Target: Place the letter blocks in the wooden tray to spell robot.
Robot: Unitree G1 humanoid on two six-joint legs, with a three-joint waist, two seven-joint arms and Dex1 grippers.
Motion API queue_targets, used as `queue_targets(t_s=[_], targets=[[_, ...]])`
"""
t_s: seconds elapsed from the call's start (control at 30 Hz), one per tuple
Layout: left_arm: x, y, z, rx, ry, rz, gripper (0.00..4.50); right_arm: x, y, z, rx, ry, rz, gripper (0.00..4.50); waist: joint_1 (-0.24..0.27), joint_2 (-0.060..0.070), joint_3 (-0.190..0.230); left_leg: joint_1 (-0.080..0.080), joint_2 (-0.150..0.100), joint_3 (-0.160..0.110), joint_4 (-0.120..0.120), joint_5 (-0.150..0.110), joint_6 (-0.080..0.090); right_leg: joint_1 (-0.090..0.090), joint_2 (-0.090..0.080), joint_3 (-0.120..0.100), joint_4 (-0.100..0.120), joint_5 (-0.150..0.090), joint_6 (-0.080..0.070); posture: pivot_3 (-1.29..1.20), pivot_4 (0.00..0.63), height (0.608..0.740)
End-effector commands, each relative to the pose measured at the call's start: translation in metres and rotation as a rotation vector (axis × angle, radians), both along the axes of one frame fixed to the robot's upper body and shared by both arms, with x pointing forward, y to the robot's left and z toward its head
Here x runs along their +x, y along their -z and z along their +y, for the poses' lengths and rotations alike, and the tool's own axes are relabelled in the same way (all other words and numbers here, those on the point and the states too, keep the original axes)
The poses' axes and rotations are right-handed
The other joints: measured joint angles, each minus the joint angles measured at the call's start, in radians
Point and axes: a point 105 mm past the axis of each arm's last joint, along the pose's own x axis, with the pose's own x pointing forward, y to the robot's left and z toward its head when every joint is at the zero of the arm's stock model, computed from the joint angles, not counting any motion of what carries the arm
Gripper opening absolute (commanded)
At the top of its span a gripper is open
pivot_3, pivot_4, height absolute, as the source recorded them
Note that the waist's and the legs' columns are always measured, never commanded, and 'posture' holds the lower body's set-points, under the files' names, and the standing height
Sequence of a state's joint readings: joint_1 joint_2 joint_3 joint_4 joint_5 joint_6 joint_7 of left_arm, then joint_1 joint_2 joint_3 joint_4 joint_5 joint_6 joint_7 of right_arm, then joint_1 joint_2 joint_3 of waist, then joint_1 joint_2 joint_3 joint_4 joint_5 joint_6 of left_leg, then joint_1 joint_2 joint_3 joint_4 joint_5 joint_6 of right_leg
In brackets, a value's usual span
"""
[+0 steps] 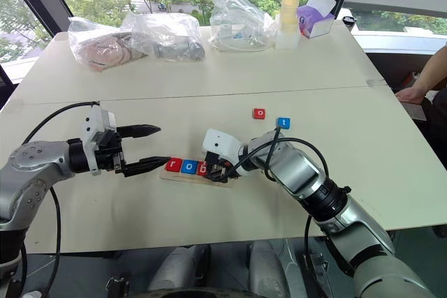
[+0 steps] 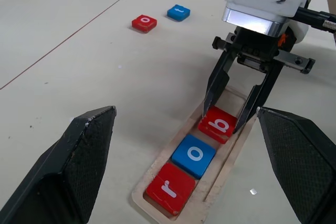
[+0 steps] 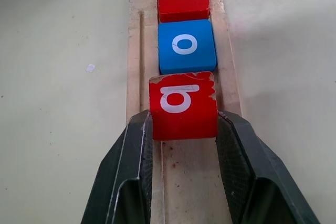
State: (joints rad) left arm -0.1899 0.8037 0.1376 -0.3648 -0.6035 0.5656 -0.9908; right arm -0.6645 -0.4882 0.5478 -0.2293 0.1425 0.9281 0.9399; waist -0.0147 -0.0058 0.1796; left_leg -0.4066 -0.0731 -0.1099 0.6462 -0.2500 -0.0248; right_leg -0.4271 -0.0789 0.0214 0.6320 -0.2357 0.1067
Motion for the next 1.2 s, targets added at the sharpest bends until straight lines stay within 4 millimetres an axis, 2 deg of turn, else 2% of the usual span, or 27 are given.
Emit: queue_targets(t_s=[0.03, 0.07, 0.1, 0.2, 0.33, 0.47, 0.53, 0.6, 0.83, 1.03, 1.2], targets=[[-0.003, -0.010, 0.001, -0.004, 0.000, -0.037, 4.50, -0.001, -0.010, 0.007, 0.018, -0.037, -0.038, 2.17, 0.000, 0.000, 0.000, 0.000, 0.000, 0.000, 0.000, 0.000, 0.000, 0.000, 0.000, 0.000, 0.000, 0.000, 0.000, 0.00, 0.150, 0.740], [-0.003, -0.010, 0.001, -0.004, -0.001, -0.037, 4.50, -0.001, -0.010, 0.007, 0.017, -0.038, -0.038, 2.40, 0.000, 0.000, 0.000, 0.000, 0.000, 0.000, 0.000, 0.000, 0.000, 0.000, 0.000, 0.000, 0.000, 0.000, 0.000, 0.00, 0.150, 0.740], [-0.003, -0.010, 0.001, -0.004, -0.001, -0.036, 4.50, -0.001, -0.010, 0.007, 0.018, -0.040, -0.039, 2.86, 0.000, 0.000, 0.000, 0.000, 0.000, 0.000, 0.000, 0.000, 0.000, 0.000, 0.000, 0.000, 0.000, 0.000, 0.000, 0.00, 0.150, 0.740], [-0.002, -0.009, 0.001, -0.004, -0.002, -0.033, 4.50, 0.000, -0.010, 0.008, 0.020, -0.040, -0.045, 4.47, 0.000, 0.000, 0.000, 0.000, 0.000, 0.000, 0.000, 0.000, 0.000, 0.000, 0.000, 0.000, 0.000, 0.000, 0.000, 0.00, 0.150, 0.740], [-0.002, -0.009, 0.000, -0.006, 0.000, -0.031, 4.50, 0.002, -0.013, 0.007, 0.018, -0.036, -0.072, 4.47, 0.000, 0.000, 0.000, 0.000, 0.000, 0.000, 0.000, 0.000, 0.000, 0.000, 0.000, 0.000, 0.000, 0.000, 0.000, 0.00, 0.150, 0.740], [-0.001, -0.009, 0.000, -0.008, 0.002, -0.030, 4.50, 0.013, -0.031, -0.007, 0.042, 0.014, -0.139, 4.47, 0.000, 0.000, 0.000, 0.000, 0.000, 0.000, 0.000, 0.000, 0.000, 0.000, 0.000, 0.000, 0.000, 0.000, 0.000, 0.00, 0.150, 0.740], [-0.001, -0.009, -0.001, -0.012, 0.001, -0.031, 4.50, 0.033, -0.052, -0.029, 0.098, 0.175, -0.172, 4.47, 0.001, 0.000, 0.000, 0.000, 0.000, 0.000, 0.000, 0.000, 0.000, 0.000, 0.000, 0.000, 0.000, 0.000, 0.000, 0.00, 0.150, 0.740], [-0.001, -0.009, -0.002, -0.017, 0.001, -0.030, 4.50, 0.038, -0.063, -0.045, 0.132, 0.240, -0.193, 4.47, 0.004, 0.000, 0.000, 0.000, 0.000, 0.000, 0.000, 0.000, 0.000, 0.000, 0.000, 0.000, 0.000, 0.000, 0.000, 0.00, 0.150, 0.740], [0.000, -0.008, -0.005, -0.029, 0.012, -0.026, 4.50, 0.064, -0.069, -0.082, 0.150, 0.548, -0.243, 4.47, -0.004, 0.000, 0.000, 0.000, 0.000, 0.000, -0.001, 0.000, 0.000, 0.000, -0.001, 0.001, 0.000, 0.000, 0.000, 0.00, 0.150, 0.740], [0.001, -0.007, -0.007, -0.036, 0.018, -0.023, 4.50, 0.047, -0.063, -0.078, 0.179, 0.494, -0.188, 4.47, 0.002, 0.000, 0.000, 0.000, 0.000, 0.001, -0.001, 0.000, 0.000, 0.000, -0.001, 0.001, 0.000, 0.000, 0.000, 0.00, 0.150, 0.740], [-0.002, -0.002, -0.004, -0.017, 0.042, 0.005, 4.50, 0.007, -0.044, -0.046, 0.181, 0.206, -0.082, 4.47, -0.002, 0.000, 0.000, 0.000, 0.000, 0.001, -0.001, 0.000, 0.000, 0.000, -0.001, 0.000, 0.000, 0.000, 0.000, 0.00, 0.150, 0.740]])
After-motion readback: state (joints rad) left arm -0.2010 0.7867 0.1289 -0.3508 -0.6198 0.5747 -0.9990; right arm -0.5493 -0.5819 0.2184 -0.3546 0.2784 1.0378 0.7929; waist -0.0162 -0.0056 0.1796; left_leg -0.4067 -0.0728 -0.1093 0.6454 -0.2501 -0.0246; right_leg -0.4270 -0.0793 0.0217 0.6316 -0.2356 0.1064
